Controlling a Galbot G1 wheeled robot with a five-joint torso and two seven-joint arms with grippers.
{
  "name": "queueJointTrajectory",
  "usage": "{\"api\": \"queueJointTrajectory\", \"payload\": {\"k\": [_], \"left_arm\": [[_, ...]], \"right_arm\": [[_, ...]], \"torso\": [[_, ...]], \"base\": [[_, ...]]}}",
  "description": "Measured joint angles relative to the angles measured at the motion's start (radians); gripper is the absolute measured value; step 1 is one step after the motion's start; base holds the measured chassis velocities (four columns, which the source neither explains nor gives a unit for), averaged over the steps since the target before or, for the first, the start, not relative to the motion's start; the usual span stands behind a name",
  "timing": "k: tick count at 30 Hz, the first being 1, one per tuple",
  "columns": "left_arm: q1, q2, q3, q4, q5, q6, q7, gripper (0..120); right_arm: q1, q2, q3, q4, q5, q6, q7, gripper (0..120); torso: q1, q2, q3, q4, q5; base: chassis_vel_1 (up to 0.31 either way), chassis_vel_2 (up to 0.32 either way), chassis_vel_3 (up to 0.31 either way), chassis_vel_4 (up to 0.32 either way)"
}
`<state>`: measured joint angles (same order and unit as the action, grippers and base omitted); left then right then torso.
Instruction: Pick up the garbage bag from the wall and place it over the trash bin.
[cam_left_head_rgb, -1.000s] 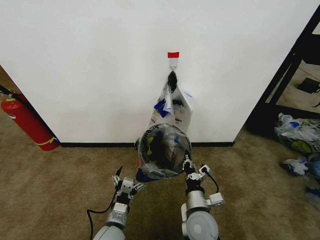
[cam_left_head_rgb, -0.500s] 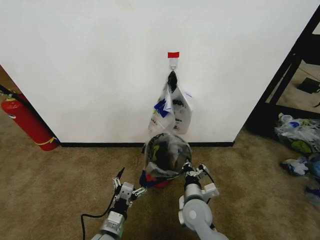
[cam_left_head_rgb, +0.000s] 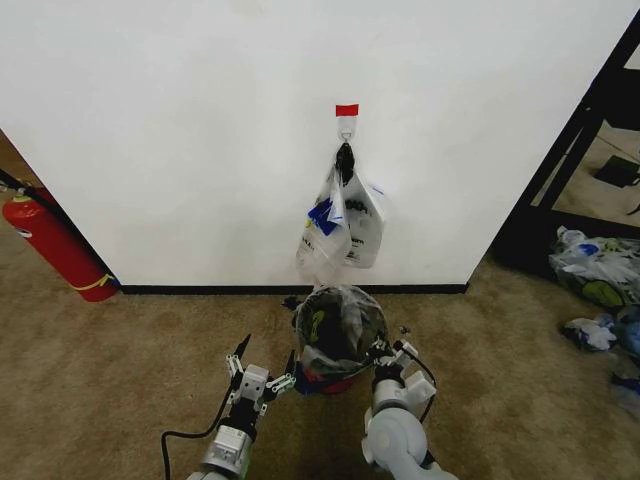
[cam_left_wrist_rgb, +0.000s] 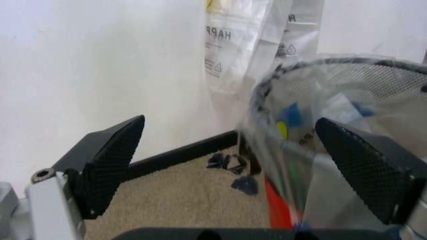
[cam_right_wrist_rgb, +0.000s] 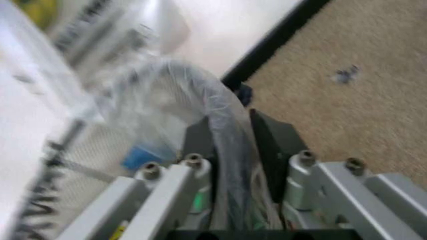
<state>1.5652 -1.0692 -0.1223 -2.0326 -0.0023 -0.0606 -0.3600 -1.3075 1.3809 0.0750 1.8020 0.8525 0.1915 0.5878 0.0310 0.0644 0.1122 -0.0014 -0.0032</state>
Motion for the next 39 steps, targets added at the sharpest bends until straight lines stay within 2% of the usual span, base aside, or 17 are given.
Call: {"api": "queueJointTrajectory", "payload": {"k": [4,6,8,11,12,17,18,19,22,28,32,39], "left_arm": [[0.008,-0.003,0.000,-0.001,0.008,0.000,-0.001,100],[0.013,-0.007,0.002,0.000,0.017,-0.002,-0.001,100],[0.016,-0.009,0.002,0.001,0.019,-0.002,-0.001,100],[0.020,-0.009,0.003,0.002,0.024,-0.004,-0.001,100],[0.020,-0.009,0.003,0.002,0.024,-0.004,-0.001,100],[0.018,-0.006,0.002,0.007,0.024,-0.006,-0.001,100],[0.018,-0.006,0.002,0.007,0.024,-0.006,-0.001,100],[0.018,-0.006,0.004,0.008,0.024,-0.006,-0.002,100],[0.018,-0.008,0.007,0.012,0.027,-0.009,-0.002,100],[0.012,-0.009,0.009,0.024,0.030,-0.016,-0.002,100],[0.009,-0.009,0.012,0.029,0.030,-0.018,-0.002,100],[0.000,-0.013,0.013,0.040,0.029,-0.033,-0.003,100]], "right_arm": [[-0.017,-0.012,-0.005,0.062,0.005,0.000,-0.032,38],[-0.016,-0.012,-0.005,0.069,0.010,0.007,-0.054,46],[-0.015,-0.012,-0.004,0.070,0.013,0.010,-0.060,50],[-0.017,-0.013,-0.003,0.071,0.015,0.011,-0.064,65],[-0.017,-0.013,-0.003,0.071,0.015,0.011,-0.064,65],[-0.021,-0.017,0.002,0.044,0.007,0.010,-0.059,84],[-0.021,-0.017,0.002,0.044,0.007,0.010,-0.059,84],[-0.025,-0.021,0.002,0.042,0.004,0.009,-0.055,91],[-0.041,-0.044,-0.001,0.057,0.003,0.001,-0.047,99],[-0.051,-0.111,0.007,0.048,0.000,-0.010,-0.056,100],[-0.046,-0.145,0.016,0.025,0.054,-0.011,-0.097,100],[-0.016,-0.172,0.042,-0.036,0.168,-0.014,-0.242,100]], "torso": [[0.000,0.000,0.000,0.0000,-0.0003],[0.000,0.000,0.000,0.0000,-0.0003],[0.000,0.000,0.000,0.0000,-0.0003],[0.000,0.000,0.000,0.0000,-0.0003],[0.000,0.000,0.000,0.0000,-0.0003],[0.000,0.000,0.000,0.0000,-0.0002],[0.000,0.000,0.000,0.0000,-0.0002],[0.000,0.000,0.000,0.0000,-0.0002],[0.000,0.000,0.000,0.0000,-0.0002],[0.000,0.000,0.000,0.0000,-0.0003],[0.000,0.000,0.000,0.0000,-0.0001],[0.000,0.000,0.000,0.0000,-0.0001]], "base": [[0.000,0.000,0.000,0.000],[0.000,0.000,0.000,0.000],[0.000,0.000,0.000,0.000],[0.000,0.000,0.000,0.000],[0.000,0.000,0.000,0.000],[0.000,0.000,0.000,0.000],[0.000,0.000,0.000,0.000],[0.000,0.000,0.000,0.000],[0.000,0.000,0.000,0.000],[0.000,0.000,0.000,0.000],[0.000,0.000,0.000,0.000],[0.000,0.000,0.000,0.000]]}}
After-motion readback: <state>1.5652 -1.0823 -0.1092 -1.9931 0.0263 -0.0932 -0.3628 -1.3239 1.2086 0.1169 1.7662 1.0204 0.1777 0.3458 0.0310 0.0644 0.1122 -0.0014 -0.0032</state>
